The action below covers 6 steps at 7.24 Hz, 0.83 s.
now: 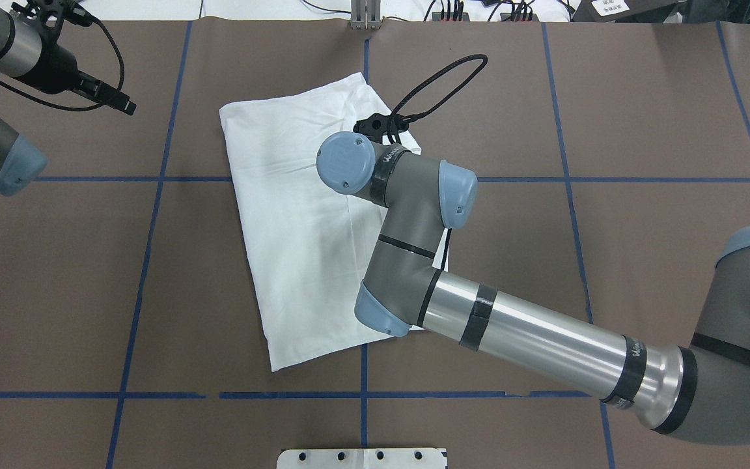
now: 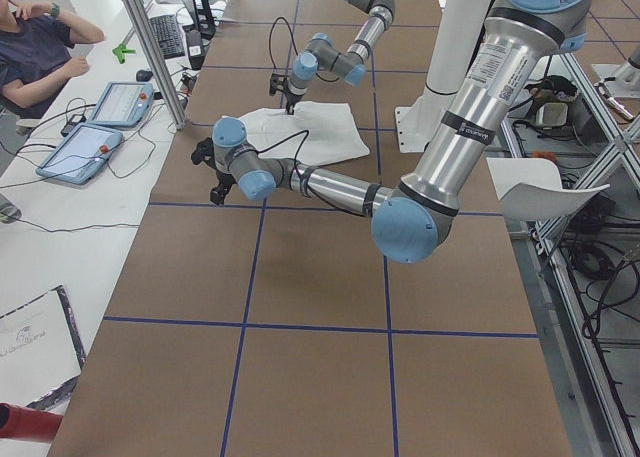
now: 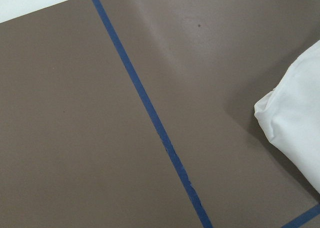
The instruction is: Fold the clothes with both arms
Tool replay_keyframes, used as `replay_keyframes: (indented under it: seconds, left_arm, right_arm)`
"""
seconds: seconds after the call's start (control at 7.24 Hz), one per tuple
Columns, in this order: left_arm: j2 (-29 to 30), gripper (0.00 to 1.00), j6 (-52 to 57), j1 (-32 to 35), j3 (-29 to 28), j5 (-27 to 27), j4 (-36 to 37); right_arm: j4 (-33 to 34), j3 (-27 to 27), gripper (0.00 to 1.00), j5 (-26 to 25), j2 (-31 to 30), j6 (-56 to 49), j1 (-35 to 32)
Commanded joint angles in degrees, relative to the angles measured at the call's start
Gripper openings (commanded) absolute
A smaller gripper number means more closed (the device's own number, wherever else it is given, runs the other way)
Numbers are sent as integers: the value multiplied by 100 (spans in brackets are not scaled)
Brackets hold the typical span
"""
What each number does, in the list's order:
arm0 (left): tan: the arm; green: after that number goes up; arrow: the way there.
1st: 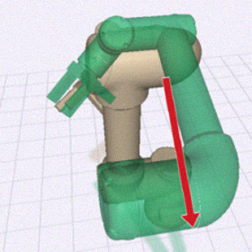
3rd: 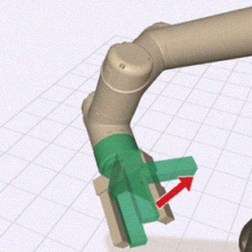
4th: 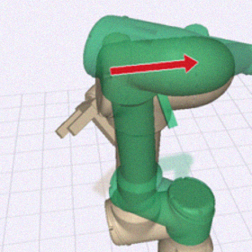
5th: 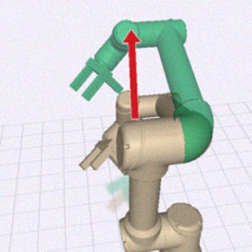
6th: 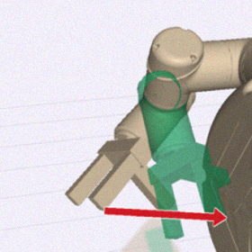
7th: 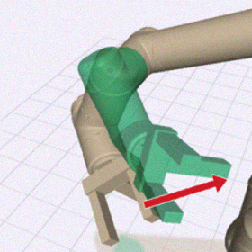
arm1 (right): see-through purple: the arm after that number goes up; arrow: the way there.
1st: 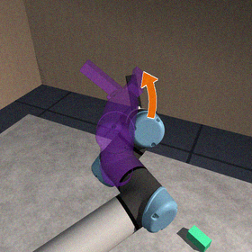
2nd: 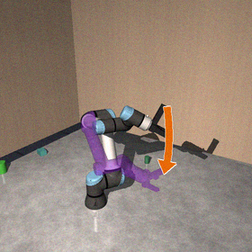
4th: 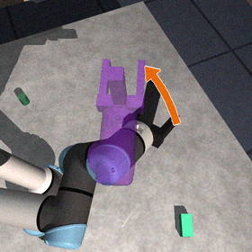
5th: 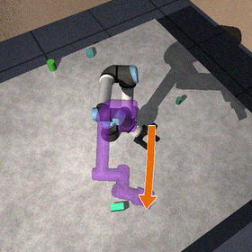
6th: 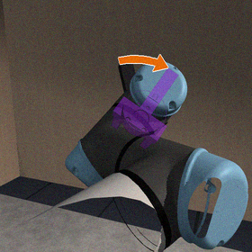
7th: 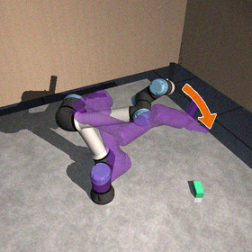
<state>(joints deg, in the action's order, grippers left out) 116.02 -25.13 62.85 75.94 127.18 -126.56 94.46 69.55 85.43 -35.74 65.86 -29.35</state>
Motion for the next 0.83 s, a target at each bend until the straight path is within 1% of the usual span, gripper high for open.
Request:
replay_keyframes:
  seconds: [0.0,0.41,0.55,0.69]
  left_arm:
    - [0,100,0,-1,0,0,0]
    - [0,100,0,8,9,0,0]
    - [0,100,0,8,9,0,0]
    - [0,100,-9,8,52,0,0]
  right_arm:
    - [29,225,100,52,-12,-64,0]
    - [125,417,100,96,-3,-21,8]
    - [622,740,100,157,-20,6,104]
    - [940,1161,100,280,-81,58,236]
